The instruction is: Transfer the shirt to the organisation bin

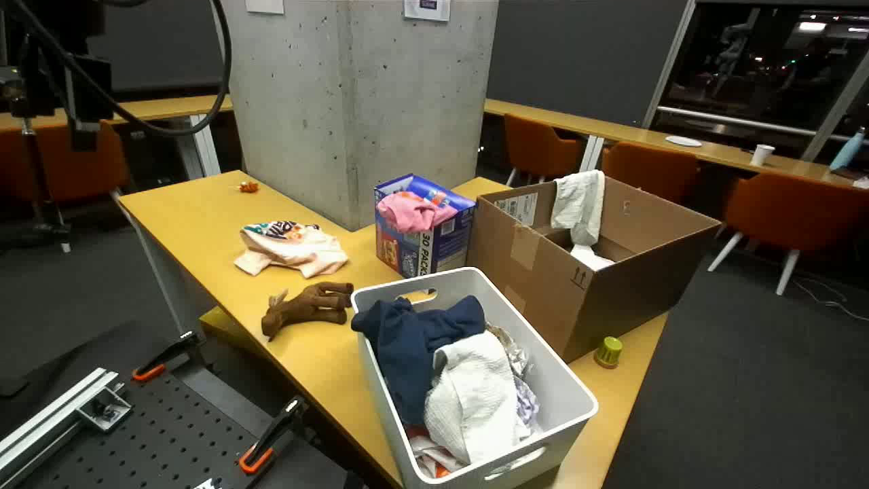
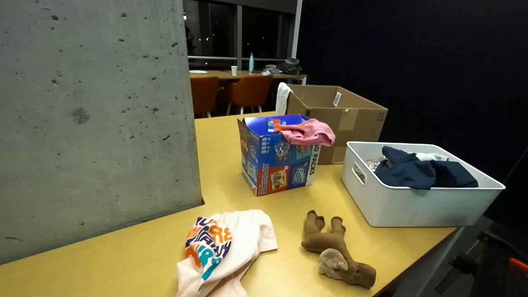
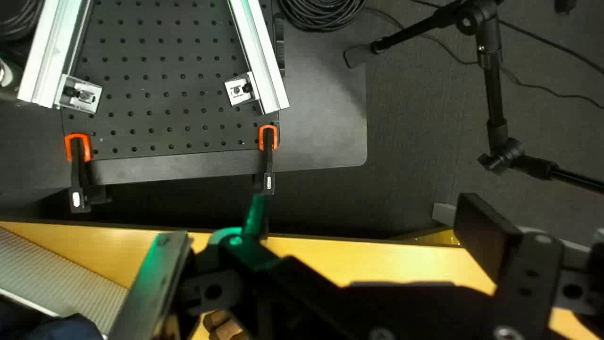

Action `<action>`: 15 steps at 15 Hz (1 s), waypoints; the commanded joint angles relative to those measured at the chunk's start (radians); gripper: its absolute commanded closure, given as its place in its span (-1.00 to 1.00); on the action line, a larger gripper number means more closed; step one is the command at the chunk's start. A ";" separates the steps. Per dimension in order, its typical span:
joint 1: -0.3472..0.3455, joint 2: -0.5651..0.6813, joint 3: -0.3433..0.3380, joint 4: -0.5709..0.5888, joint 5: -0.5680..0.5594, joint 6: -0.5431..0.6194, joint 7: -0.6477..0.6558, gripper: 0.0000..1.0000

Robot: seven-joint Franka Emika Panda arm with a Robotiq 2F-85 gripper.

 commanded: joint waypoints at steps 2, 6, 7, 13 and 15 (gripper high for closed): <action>-0.026 0.000 0.020 0.005 0.009 -0.005 -0.011 -1.00; -0.026 -0.001 0.020 0.005 0.009 -0.005 -0.011 -1.00; -0.026 -0.001 0.020 0.005 0.009 -0.005 -0.011 -1.00; -0.028 0.005 0.048 -0.005 -0.001 0.066 0.004 -1.00; -0.023 0.039 0.081 -0.007 -0.010 0.183 0.003 -1.00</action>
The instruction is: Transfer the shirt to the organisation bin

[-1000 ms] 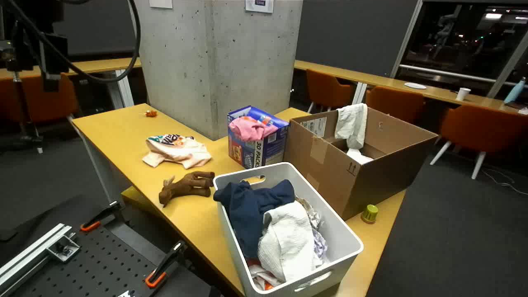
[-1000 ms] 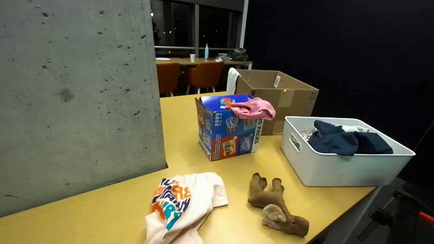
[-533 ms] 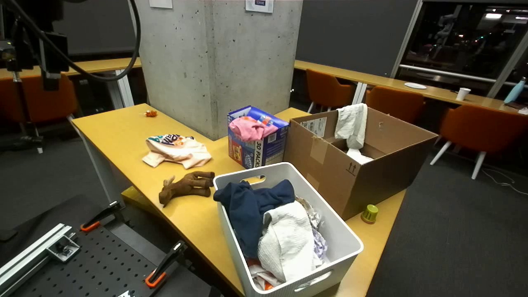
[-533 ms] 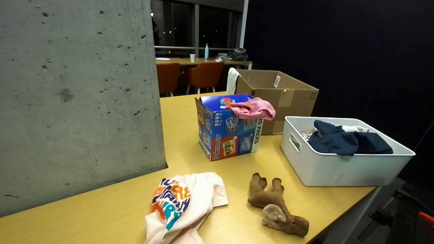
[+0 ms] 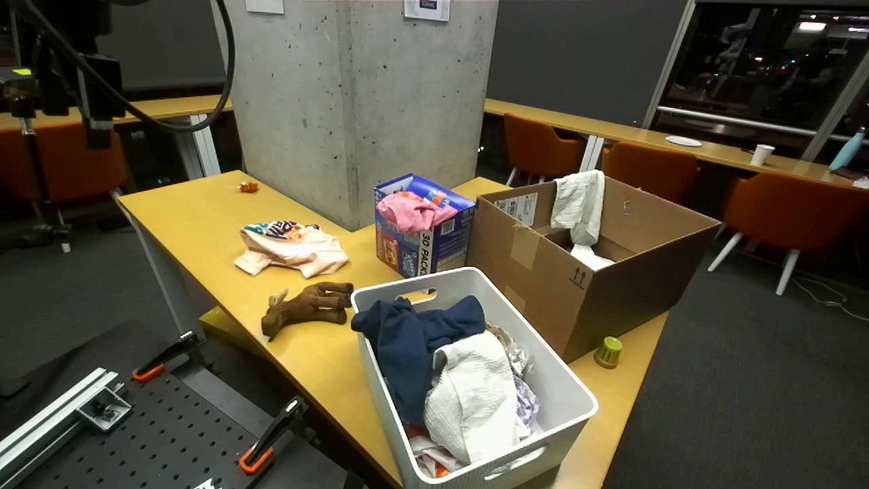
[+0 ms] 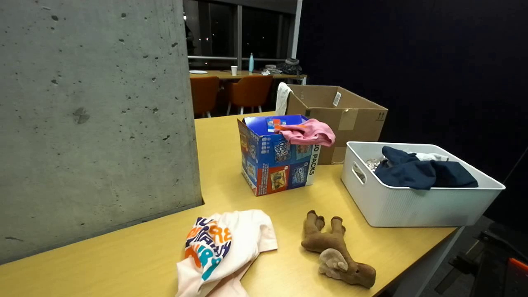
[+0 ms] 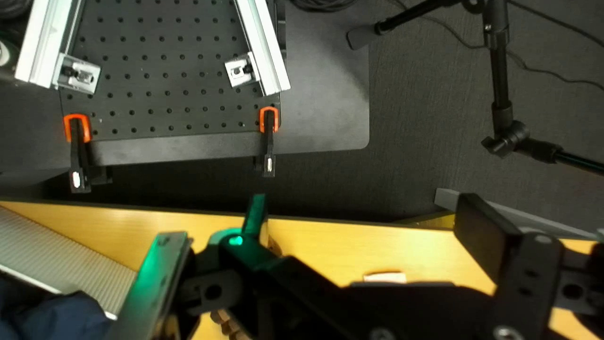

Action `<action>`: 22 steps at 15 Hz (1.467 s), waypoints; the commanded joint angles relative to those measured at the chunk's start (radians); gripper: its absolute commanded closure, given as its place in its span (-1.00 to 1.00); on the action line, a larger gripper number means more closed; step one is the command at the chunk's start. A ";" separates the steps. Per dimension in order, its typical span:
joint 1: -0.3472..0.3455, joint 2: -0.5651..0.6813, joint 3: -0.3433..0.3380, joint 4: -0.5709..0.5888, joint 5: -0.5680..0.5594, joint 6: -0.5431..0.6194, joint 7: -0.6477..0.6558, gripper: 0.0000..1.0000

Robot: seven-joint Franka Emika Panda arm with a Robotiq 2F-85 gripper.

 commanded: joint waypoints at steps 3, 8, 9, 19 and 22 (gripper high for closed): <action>0.010 0.165 0.113 -0.024 -0.010 0.374 -0.003 -1.00; 0.036 0.480 0.191 -0.014 -0.091 0.742 0.015 -1.00; 0.032 0.548 0.200 0.012 -0.150 0.796 0.038 -1.00; 0.199 1.153 0.040 0.416 -0.550 1.026 0.253 -1.00; 0.260 1.272 -0.017 0.549 -0.539 1.037 0.237 -1.00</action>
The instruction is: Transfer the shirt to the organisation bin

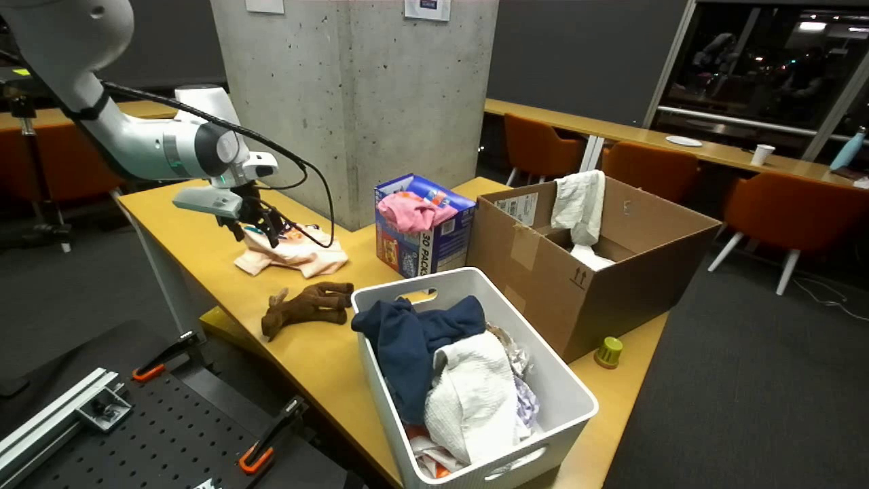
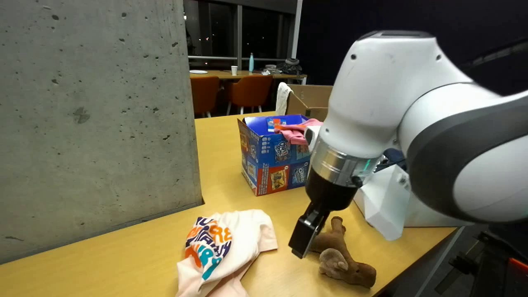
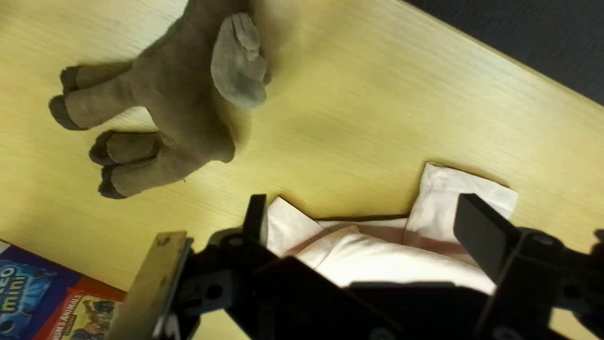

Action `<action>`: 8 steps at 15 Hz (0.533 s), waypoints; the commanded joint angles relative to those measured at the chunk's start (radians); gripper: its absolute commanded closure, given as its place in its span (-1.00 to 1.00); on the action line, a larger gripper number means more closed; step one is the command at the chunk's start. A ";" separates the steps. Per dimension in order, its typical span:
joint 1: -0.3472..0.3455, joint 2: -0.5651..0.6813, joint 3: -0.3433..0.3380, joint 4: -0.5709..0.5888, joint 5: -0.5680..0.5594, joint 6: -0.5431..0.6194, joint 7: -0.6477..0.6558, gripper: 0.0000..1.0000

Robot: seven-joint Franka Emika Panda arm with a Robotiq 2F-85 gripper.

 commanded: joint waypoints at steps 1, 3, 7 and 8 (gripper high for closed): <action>0.077 0.152 -0.076 0.193 -0.015 0.012 0.004 -1.00; 0.086 0.209 -0.087 0.283 0.002 0.003 -0.014 -1.00; 0.078 0.348 -0.089 0.480 0.026 -0.011 -0.046 -1.00; 0.075 0.381 -0.088 0.524 0.029 -0.017 -0.055 -1.00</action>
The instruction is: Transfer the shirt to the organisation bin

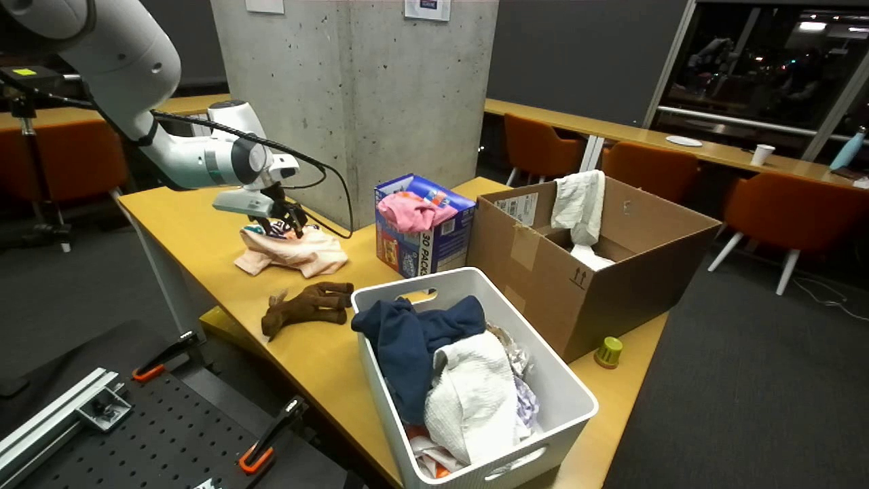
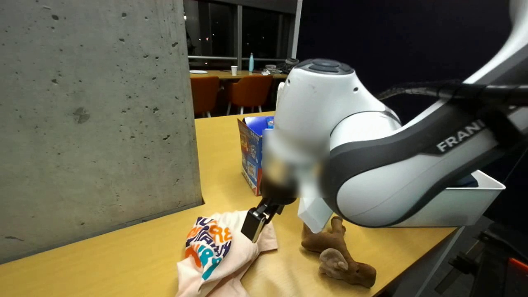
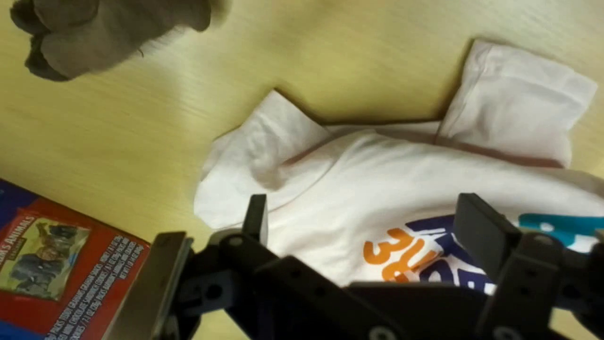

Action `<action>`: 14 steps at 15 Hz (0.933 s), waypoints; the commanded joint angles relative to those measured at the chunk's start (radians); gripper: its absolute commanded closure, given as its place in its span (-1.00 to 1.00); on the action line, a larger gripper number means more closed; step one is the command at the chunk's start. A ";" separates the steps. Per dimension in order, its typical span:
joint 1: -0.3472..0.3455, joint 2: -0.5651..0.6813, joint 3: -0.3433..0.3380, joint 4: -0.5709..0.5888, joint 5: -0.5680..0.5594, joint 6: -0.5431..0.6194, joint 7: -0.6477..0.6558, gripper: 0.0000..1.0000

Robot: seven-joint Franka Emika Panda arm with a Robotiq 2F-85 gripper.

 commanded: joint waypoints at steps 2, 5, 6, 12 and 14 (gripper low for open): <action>-0.002 0.196 -0.006 0.261 0.035 -0.031 -0.057 -1.00; -0.003 0.298 -0.001 0.384 0.050 -0.050 -0.077 -1.00; -0.001 0.325 -0.002 0.419 0.054 -0.058 -0.083 -1.00; -0.002 0.404 0.001 0.552 0.070 -0.103 -0.111 0.15; -0.001 0.420 0.001 0.584 0.075 -0.123 -0.111 0.45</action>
